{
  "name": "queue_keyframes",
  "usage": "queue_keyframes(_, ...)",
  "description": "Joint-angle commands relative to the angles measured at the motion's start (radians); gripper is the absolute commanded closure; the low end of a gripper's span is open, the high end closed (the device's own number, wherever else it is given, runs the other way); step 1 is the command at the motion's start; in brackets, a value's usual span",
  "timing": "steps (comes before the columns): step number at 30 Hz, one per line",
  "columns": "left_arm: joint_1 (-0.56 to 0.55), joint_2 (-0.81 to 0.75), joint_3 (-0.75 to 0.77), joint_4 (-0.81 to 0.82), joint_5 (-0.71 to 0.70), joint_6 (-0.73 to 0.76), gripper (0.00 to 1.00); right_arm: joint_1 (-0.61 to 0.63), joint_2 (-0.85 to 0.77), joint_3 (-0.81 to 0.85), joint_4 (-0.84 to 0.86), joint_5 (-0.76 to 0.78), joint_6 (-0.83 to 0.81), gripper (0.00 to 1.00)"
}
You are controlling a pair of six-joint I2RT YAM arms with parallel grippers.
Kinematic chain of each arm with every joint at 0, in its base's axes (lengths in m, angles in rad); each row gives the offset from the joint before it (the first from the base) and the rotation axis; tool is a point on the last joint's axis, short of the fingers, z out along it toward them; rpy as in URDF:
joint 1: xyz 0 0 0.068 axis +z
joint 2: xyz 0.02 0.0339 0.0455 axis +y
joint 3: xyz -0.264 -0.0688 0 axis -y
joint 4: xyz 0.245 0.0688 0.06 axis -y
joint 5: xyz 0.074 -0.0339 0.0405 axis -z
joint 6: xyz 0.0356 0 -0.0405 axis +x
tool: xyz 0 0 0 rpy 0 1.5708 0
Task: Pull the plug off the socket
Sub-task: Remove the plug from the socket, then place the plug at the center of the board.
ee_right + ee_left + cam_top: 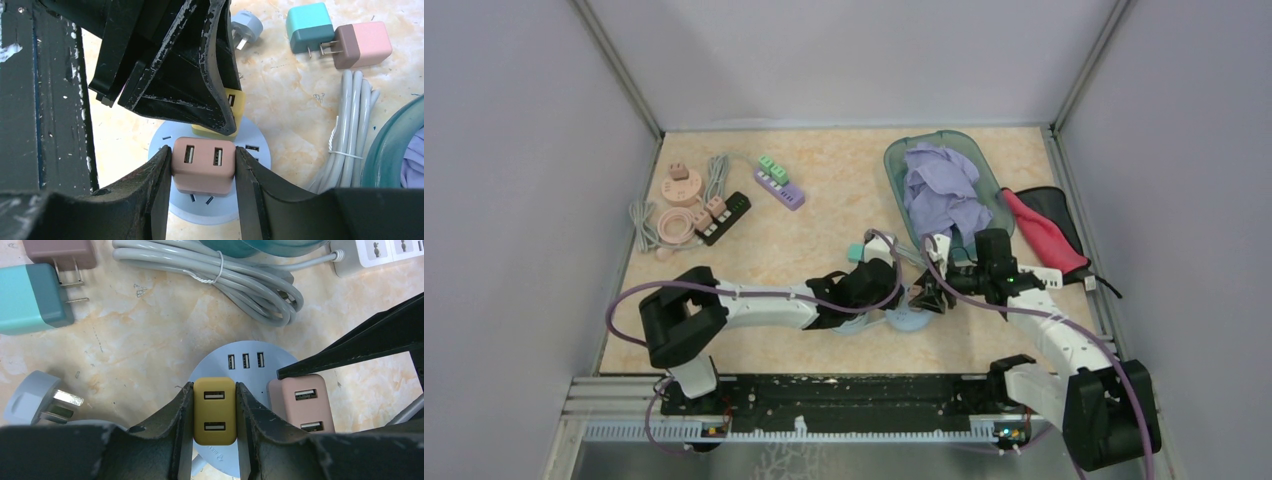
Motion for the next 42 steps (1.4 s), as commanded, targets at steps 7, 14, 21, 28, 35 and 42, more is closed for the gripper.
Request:
queue_keyframes(7, -0.001, 0.031, -0.035, -0.135, 0.018, 0.038, 1.0, 0.01, -0.021, 0.052, 0.203, 0.03, 0.2, 1.0)
queue_keyframes(14, 0.0, 0.034, -0.032, -0.144, 0.014, 0.038, 1.0, 0.01, -0.022, 0.056, 0.177, 0.064, 0.165, 1.0)
queue_keyframes(21, -0.001, 0.009, -0.043, -0.156, 0.0, 0.05, 1.0, 0.0, -0.019, 0.141, 0.023, 0.012, 0.074, 1.0)
queue_keyframes(28, 0.0, -0.048, -0.099, -0.136, 0.032, 0.129, 1.0, -0.045, -0.03, 0.143, 0.096, 0.029, 0.196, 1.0)
queue_keyframes(35, -0.001, -0.133, -0.216, -0.117, 0.041, 0.168, 1.0, -0.047, -0.001, 0.085, 0.323, 0.13, 0.475, 1.0)
queue_keyframes(42, 0.0, -0.196, -0.301, -0.087, 0.067, 0.163, 1.0, 0.111, 0.16, 0.182, 0.299, 0.294, 0.508, 1.0)
